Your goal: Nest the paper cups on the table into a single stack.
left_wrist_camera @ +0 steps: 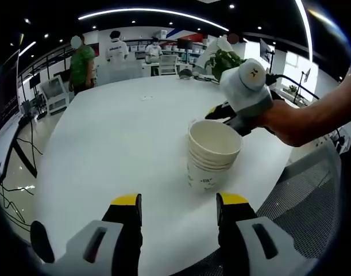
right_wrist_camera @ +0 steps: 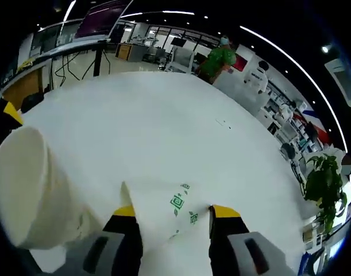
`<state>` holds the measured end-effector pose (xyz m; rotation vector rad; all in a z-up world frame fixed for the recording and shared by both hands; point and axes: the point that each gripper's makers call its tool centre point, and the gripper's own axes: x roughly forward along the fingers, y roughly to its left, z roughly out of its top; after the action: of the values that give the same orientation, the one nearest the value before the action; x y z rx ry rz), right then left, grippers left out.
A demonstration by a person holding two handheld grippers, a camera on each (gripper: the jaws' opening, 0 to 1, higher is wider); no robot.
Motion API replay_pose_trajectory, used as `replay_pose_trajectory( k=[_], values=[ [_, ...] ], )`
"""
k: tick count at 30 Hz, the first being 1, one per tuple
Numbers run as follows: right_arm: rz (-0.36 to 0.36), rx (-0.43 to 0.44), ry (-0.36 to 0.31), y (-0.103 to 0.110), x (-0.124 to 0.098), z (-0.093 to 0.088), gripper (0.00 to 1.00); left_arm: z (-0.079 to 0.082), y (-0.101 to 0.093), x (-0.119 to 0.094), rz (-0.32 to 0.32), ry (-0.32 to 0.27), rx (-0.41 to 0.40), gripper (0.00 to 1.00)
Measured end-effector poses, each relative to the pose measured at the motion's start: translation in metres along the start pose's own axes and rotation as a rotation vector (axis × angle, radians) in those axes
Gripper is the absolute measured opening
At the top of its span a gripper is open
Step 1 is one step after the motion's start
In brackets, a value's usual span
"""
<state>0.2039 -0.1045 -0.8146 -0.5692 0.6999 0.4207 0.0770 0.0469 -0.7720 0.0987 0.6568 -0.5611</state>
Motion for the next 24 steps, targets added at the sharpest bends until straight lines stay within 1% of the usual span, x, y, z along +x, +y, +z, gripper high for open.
replay_pose_trajectory(
  k=[6,10,12,13,14,16,17,18,22,24],
  values=[
    [0.001,0.018,-0.034,-0.014,-0.012,0.008,0.44,0.0,-0.001,0.0,-0.003,0.003,0.006,0.51],
    [0.021,0.02,-0.068,-0.02,-0.022,0.017,0.44,0.0,-0.001,0.001,-0.003,0.003,0.008,0.51],
    [0.048,0.024,-0.089,-0.022,-0.027,0.022,0.44,0.0,0.0,0.001,-0.002,0.003,0.006,0.51],
    [0.064,0.056,-0.108,-0.024,-0.035,0.027,0.44,-0.001,0.0,0.001,-0.001,0.004,0.005,0.51],
    [0.067,0.065,-0.116,-0.026,-0.038,0.029,0.44,-0.001,0.0,0.001,0.0,0.003,0.006,0.51],
    [0.118,0.108,-0.134,-0.024,-0.046,0.034,0.44,0.0,0.0,0.001,0.002,-0.001,0.007,0.51],
    [0.116,0.106,-0.154,-0.028,-0.052,0.038,0.44,0.0,0.001,0.001,0.004,-0.001,0.007,0.51],
    [0.121,0.102,-0.155,-0.028,-0.055,0.038,0.44,0.0,0.001,0.001,0.005,-0.002,0.007,0.51],
    [0.188,0.102,-0.176,-0.021,-0.065,0.044,0.44,0.001,0.001,0.0,0.005,-0.007,0.007,0.51],
    [0.217,0.124,-0.184,-0.018,-0.07,0.046,0.44,0.001,0.001,0.001,0.004,-0.008,0.008,0.51]
  ],
)
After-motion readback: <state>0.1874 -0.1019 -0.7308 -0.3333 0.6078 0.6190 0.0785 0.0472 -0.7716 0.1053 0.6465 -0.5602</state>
